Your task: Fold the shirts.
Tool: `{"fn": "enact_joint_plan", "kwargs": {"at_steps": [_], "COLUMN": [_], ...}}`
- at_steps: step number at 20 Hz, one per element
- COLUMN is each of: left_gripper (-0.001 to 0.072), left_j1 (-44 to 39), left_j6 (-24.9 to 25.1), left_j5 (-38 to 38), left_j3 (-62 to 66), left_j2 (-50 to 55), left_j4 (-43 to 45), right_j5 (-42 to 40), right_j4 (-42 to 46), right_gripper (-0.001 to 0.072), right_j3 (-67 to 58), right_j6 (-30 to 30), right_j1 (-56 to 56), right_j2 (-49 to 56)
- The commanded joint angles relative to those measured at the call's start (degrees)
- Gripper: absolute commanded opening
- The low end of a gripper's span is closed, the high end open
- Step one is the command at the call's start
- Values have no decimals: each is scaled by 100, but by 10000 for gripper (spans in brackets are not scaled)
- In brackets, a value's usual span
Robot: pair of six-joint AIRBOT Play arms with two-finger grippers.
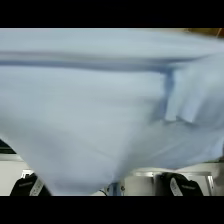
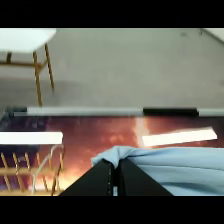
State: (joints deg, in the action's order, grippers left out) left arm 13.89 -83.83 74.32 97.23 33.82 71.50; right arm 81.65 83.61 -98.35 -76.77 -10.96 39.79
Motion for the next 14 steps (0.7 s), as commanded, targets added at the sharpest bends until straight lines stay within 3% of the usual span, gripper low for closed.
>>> {"fn": "enact_joint_plan", "kwargs": {"at_steps": [1, 3, 6, 10, 14], "left_gripper": [37, 35, 35, 35, 36], "left_j1": [0, 0, -72, -269, -505], "left_j6": [85, 87, 234, 229, 212], "left_j5": [179, -20, -1211, -2107, -2660], "left_j3": [-1816, -2946, -3928, -3412, -2273], "left_j2": [133, 470, 1370, 3139, 4710], "left_j4": [157, 157, 164, 157, -28], "right_j5": [518, -170, -1578, -3097, -4109], "right_j4": [-205, -372, -769, -1716, -1351], "right_gripper": [69, 69, 69, 69, 69], "right_j3": [1394, 2544, 3359, 2907, 2111], "right_j6": [177, 197, 138, 35, 33], "right_j1": [-2, 11, 13, 22, 437], "right_j2": [533, 918, 1902, 3495, 4627]}}
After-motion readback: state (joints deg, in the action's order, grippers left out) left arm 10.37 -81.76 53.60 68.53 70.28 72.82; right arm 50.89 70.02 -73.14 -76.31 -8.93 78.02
